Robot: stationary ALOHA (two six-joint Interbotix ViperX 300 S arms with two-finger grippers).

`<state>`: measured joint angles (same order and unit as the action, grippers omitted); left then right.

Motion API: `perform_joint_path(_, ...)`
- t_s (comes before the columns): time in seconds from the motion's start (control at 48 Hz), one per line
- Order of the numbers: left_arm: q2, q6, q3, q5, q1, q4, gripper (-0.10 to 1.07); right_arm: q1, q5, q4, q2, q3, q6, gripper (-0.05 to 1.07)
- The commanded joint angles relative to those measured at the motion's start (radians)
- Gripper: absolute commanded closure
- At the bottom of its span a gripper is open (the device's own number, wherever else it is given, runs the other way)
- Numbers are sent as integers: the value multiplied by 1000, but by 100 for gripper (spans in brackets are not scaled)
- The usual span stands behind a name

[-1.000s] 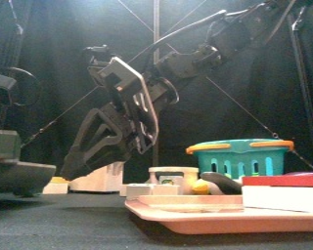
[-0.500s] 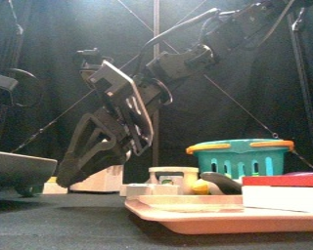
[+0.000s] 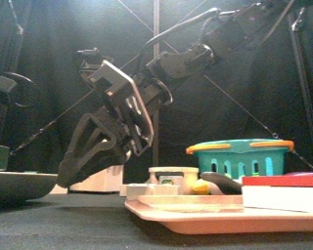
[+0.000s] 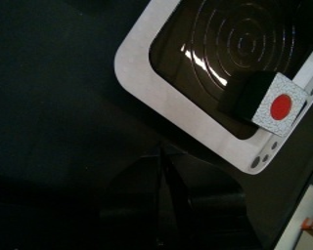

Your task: Move stove closer to center

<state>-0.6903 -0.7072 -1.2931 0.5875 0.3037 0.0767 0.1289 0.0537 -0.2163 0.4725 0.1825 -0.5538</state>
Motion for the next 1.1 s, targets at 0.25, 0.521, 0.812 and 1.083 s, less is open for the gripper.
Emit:
perform_joint_path(0.25, 0, 2, -6, -115, -3, 11, 50, 2, -11, 0, -18, -40, -2, 49)
perform_joint_path(0.521, 21, 0, -12, -129, -3, 9, 50, 2, -12, -2, -2, -54, -2, 49)
perform_joint_path(0.812, 34, 0, -12, -153, -3, 9, 50, 2, -12, -5, 0, -64, -2, 49)
perform_joint_path(1.083, 44, 2, -12, -193, -3, 8, 50, 2, -12, -3, 5, -64, -2, 49)
